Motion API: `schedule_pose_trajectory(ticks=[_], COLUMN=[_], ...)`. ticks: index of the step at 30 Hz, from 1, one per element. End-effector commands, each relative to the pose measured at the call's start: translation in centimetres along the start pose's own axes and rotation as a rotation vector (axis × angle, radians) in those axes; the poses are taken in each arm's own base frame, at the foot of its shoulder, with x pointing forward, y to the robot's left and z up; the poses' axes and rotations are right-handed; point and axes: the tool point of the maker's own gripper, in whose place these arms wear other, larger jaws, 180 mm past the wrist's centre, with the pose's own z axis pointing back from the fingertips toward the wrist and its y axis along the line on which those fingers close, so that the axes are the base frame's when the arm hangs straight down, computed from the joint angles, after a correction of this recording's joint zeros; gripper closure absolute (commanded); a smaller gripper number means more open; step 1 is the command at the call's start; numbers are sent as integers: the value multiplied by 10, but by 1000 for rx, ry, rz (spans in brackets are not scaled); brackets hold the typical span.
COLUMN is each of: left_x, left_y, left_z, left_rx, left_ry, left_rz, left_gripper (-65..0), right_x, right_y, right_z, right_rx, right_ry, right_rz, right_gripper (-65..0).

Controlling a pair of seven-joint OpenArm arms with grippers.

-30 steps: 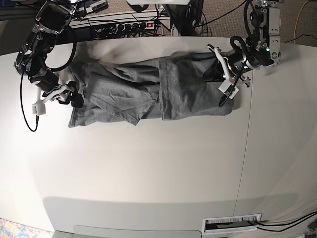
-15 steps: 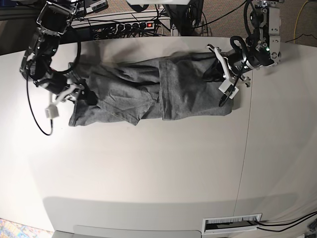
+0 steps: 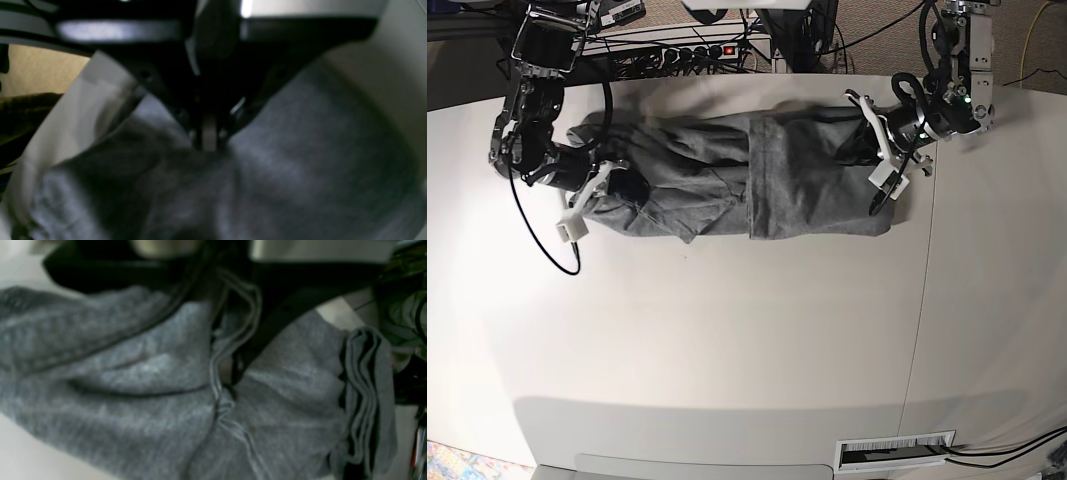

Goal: Fold the T-shirt properly
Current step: 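Lift the strip end with the right gripper and fold it over toward the left gripper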

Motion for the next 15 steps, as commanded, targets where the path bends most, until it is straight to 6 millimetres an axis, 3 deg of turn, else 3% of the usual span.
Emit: schedule_pose_trajectory(ticks=[1, 5, 9, 12, 15], left_x=[12, 12, 14, 16, 18], left_y=[0, 0, -4, -8, -11], left_z=[3, 3, 1, -2, -5], left_rx=[-8, -8, -13, -19, -26], left_ry=[-44, -46, -55, -67, -79], left_rz=[-14, -13, -4, 7, 14], left_gripper=[0, 0, 0, 0, 0], right_x=[1, 33, 77, 98, 114], right_y=[-19, -31, -23, -9, 21], right_z=[12, 35, 66, 79, 85], right_rx=[-82, -104, -48, -28, 40], right_ry=[32, -103, -308, -379, -429], right_rz=[2, -34, -41, 16, 97], right_gripper=[0, 0, 0, 0, 0])
